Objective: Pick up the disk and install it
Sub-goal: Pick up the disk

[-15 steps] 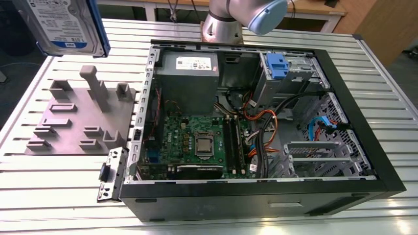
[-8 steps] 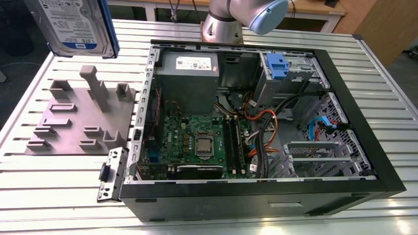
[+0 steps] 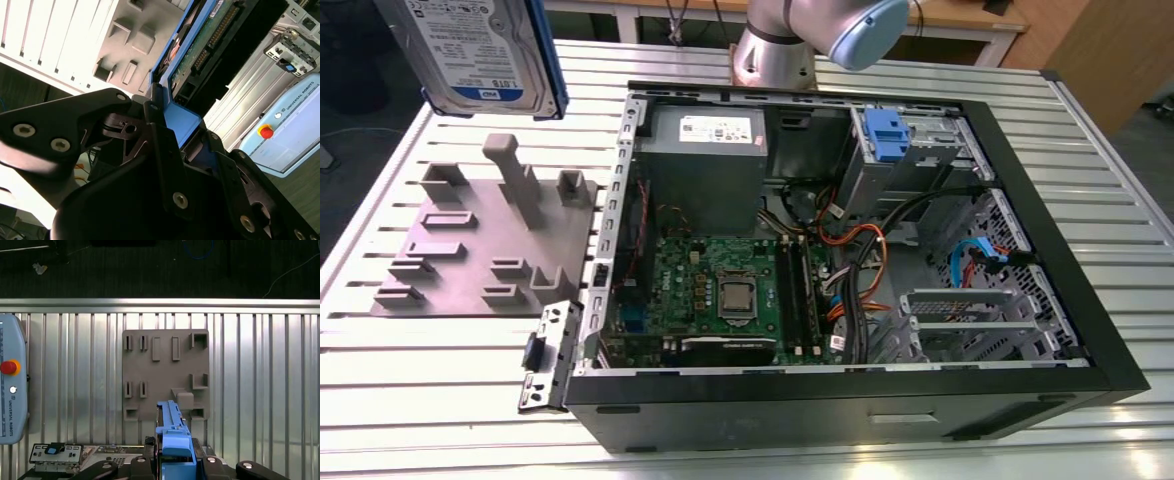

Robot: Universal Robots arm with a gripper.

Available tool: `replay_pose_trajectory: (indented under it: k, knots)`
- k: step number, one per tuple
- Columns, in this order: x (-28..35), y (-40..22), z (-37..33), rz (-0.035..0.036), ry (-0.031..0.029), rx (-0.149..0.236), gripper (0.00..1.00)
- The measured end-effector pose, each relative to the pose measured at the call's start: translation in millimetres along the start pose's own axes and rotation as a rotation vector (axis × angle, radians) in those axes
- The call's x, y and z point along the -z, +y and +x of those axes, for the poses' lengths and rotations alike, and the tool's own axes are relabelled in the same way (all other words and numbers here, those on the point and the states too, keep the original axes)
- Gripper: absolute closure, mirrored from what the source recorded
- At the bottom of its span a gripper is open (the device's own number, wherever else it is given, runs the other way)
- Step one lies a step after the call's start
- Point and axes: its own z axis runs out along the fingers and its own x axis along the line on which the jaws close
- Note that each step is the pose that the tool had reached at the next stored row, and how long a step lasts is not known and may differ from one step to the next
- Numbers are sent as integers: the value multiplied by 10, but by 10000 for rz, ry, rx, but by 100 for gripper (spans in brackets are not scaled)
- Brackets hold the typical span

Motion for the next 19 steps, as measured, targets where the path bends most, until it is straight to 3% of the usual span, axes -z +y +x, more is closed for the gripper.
replay_pose_trajectory:
  k: [13, 19]
  knots:
    - [-1, -23, 47, 0, 1, 0, 64]
    - [-4, -183, 48, 1, 0, 0, 64]
